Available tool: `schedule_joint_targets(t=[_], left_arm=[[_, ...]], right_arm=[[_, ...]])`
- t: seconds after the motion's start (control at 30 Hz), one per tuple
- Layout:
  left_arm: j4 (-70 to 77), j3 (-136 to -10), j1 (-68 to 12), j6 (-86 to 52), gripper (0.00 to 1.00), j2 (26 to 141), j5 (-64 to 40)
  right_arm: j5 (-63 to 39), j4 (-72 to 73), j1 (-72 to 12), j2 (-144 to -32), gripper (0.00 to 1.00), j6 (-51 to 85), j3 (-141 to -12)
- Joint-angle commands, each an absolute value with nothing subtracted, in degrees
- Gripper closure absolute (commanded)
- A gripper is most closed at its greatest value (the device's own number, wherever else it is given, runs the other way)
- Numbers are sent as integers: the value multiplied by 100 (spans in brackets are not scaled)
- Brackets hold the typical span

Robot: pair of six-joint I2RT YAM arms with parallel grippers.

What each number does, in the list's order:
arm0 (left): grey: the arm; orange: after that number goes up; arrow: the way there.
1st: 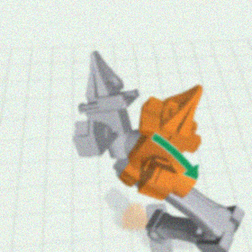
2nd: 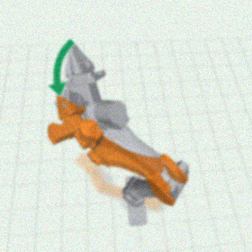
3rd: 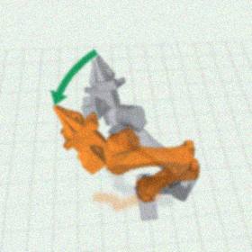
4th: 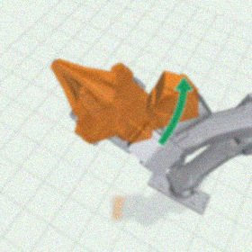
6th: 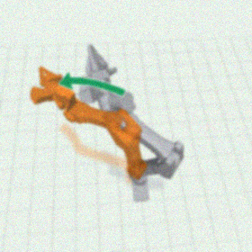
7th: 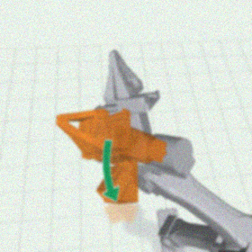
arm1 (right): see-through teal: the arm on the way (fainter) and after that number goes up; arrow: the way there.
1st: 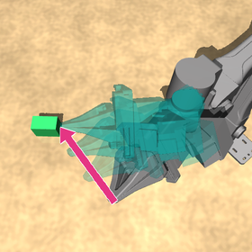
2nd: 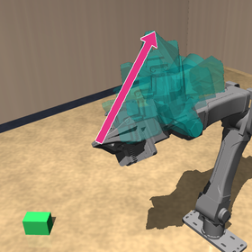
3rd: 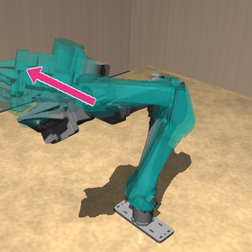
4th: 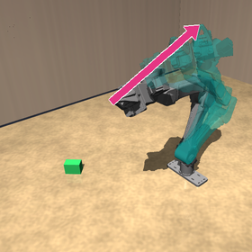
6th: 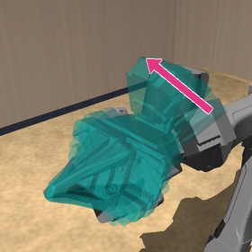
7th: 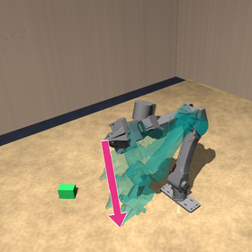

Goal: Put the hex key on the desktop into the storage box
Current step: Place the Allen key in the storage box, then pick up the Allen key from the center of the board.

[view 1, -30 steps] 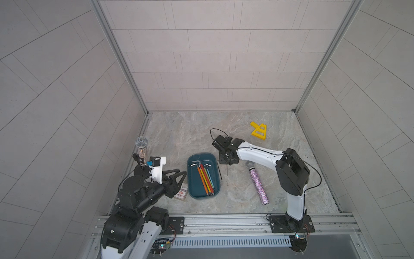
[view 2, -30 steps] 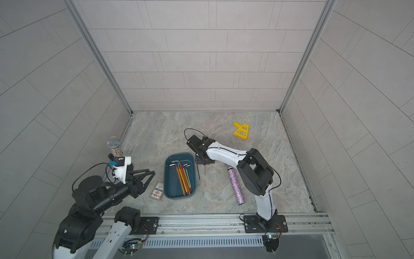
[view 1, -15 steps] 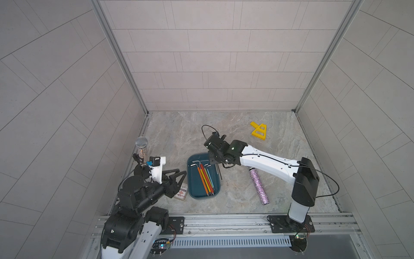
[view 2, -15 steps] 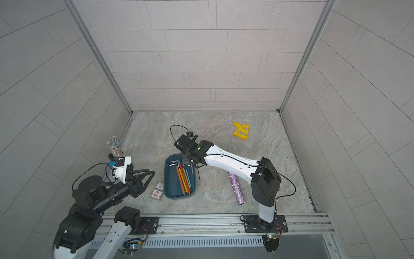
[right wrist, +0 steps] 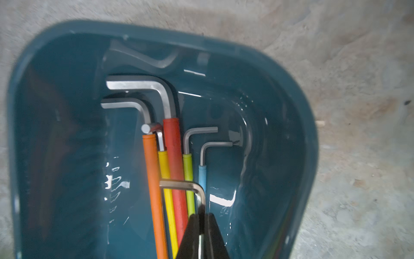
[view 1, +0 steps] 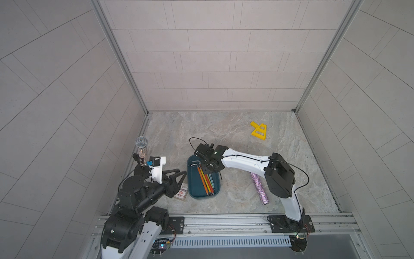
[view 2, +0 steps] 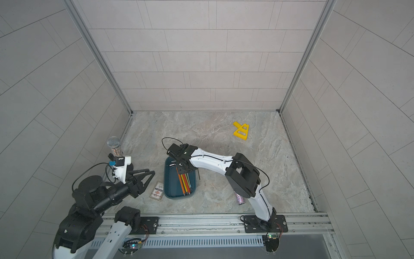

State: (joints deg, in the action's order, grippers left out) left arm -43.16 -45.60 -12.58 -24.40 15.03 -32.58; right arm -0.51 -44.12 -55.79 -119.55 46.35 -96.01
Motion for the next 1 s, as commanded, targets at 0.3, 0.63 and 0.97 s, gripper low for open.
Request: schedule_joint_targets(t=[0.3,0.63,0.97], left_arm=[[-4191,-4516,-1213,-2371,47,1450,-3322],[-4191,-4515,-1207,-2365,47,1441,-3317],[-4192,-4513,-1204,-2372,47,1450,-3317]], right_arm=[[-160,-4702,-5336,-12374,100,4868,-9814],[-66,-4755,-5326,-12284,74,4817,-9859],[553,-4649,-5326,-11260,72,4630,-9651]])
